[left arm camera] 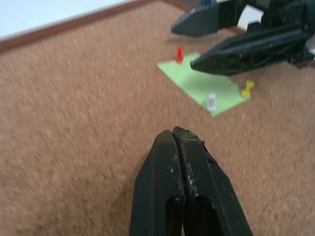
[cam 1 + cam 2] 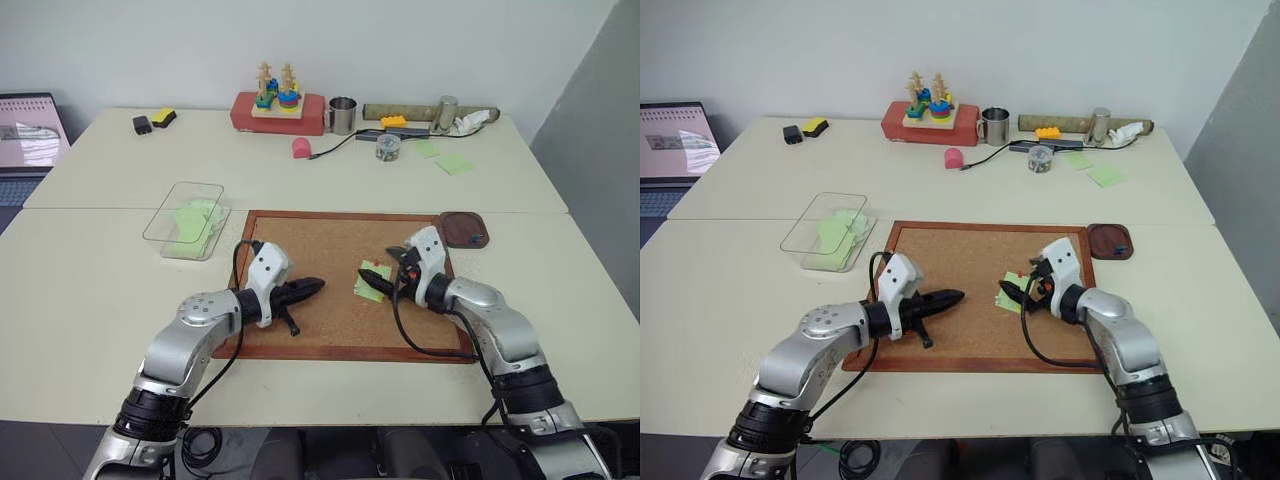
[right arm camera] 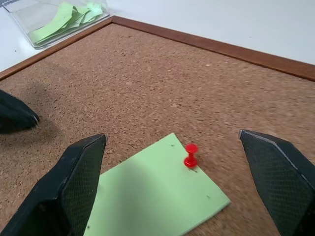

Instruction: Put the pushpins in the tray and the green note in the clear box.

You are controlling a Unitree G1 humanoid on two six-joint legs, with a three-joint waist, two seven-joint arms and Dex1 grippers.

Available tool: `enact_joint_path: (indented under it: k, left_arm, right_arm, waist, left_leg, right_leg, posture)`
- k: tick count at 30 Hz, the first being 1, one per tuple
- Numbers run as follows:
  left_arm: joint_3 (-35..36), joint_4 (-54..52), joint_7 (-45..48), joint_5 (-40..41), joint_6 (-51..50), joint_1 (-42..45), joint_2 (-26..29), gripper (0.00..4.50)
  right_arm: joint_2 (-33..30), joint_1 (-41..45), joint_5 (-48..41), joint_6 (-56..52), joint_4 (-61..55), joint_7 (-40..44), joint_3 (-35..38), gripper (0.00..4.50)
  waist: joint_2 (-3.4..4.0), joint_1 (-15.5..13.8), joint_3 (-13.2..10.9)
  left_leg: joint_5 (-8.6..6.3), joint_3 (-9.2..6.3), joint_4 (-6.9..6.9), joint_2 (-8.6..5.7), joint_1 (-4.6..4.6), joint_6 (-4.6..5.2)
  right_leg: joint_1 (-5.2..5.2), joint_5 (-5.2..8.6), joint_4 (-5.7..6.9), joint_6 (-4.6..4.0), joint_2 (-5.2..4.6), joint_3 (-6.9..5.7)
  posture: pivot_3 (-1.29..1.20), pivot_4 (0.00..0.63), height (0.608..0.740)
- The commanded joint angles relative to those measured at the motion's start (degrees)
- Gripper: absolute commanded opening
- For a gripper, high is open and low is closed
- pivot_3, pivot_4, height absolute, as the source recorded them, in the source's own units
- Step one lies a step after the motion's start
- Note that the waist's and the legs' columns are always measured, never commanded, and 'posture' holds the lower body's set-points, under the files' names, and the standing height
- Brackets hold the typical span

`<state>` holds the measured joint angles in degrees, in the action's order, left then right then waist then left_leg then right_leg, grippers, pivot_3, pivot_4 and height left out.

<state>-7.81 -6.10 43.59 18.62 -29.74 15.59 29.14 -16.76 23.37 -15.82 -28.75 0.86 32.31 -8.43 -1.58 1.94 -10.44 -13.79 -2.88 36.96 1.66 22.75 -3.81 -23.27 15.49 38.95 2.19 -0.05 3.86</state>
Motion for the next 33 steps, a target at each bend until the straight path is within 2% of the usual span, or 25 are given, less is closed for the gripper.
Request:
enact_joint_path:
  k: [1,6,9,16,18,28,30,33]
  left_arm:
    - [-1.8,-0.54,0.49,-1.32,-1.12,-0.45,0.28,0.01]
    - [-2.05,-1.8,0.9,-1.3,-2.09,-1.28,0.55,0.01]
    - [-1.69,-2.12,0.61,-1.6,-2.01,-1.53,0.71,0.0]
    - [-1.37,-2.42,0.32,-1.45,-2.12,-1.43,0.52,0.0]
    - [-1.36,-2.45,0.26,-1.38,-2.13,-1.39,0.36,0.0]
    - [-1.4,-1.78,0.4,-1.65,-2.52,-0.4,0.63,0.0]
    - [-1.81,-0.98,0.04,-2.63,-2.17,-0.08,0.72,0.0]
    - [-2.1,-0.51,-0.08,-3.06,-2.09,0.09,0.54,0.0]
  right_arm:
    - [0.73,1.75,2.31,3.03,3.05,-0.13,-0.64,4.5]
    - [1.57,2.34,2.57,3.83,4.48,-0.76,0.39,4.5]
    - [1.39,2.36,3.52,5.02,4.57,-0.41,0.11,4.06]
    - [1.71,2.23,4.21,5.66,3.95,-0.13,0.22,2.55]
    - [1.78,2.26,4.12,5.48,3.69,-0.18,0.31,2.32]
    - [2.16,1.71,3.45,4.78,1.64,-1.26,1.47,0.25]
    - [2.16,1.84,3.39,4.59,0.95,-1.62,1.7,0.01]
    - [2.04,1.78,2.95,4.09,-0.85,-2.31,2.45,0.01]
  waist:
    - [-0.01,0.0,0.01]
    - [-0.01,0.04,0.04]
    - [-0.01,0.05,0.04]
    - [0.0,0.04,0.03]
    - [0.0,0.05,0.03]
    - [0.0,0.05,0.03]
    - [0.0,0.05,0.03]
    - [0.0,0.04,0.03]
  left_leg:
    - [0.0,-0.01,0.0,0.0,-0.01,0.0]
    - [0.0,-0.01,0.0,0.01,-0.07,0.0]
    - [0.0,0.0,0.0,0.0,-0.06,0.0]
    - [0.0,-0.01,-0.01,0.0,-0.06,0.0]
    - [0.0,-0.01,-0.01,0.0,-0.06,0.0]
    - [0.0,-0.01,-0.01,0.0,-0.05,0.0]
    - [0.0,-0.01,-0.01,0.0,-0.05,0.0]
    - [0.0,-0.01,-0.01,0.0,-0.05,0.0]
  right_leg:
    - [0.01,0.0,0.0,0.0,0.0,-0.02]
    - [0.05,0.01,0.02,0.02,0.0,-0.01]
    - [0.05,0.01,0.02,0.02,0.0,0.0]
    - [0.05,0.01,0.01,0.01,0.0,-0.01]
    - [0.05,0.01,0.01,0.01,0.0,0.0]
    - [0.04,0.01,0.01,0.02,0.0,-0.01]
    - [0.04,0.01,0.01,0.02,0.0,-0.01]
    - [0.04,0.02,0.01,0.03,0.0,-0.01]
  posture:
    - [0.0,0.15,0.74]
    - [0.0,0.15,0.74]
    - [0.0,0.15,0.74]
    - [0.0,0.15,0.74]
    - [0.0,0.15,0.74]
    - [0.0,0.15,0.74]
    - [0.0,0.15,0.74]
    - [0.0,0.15,0.74]
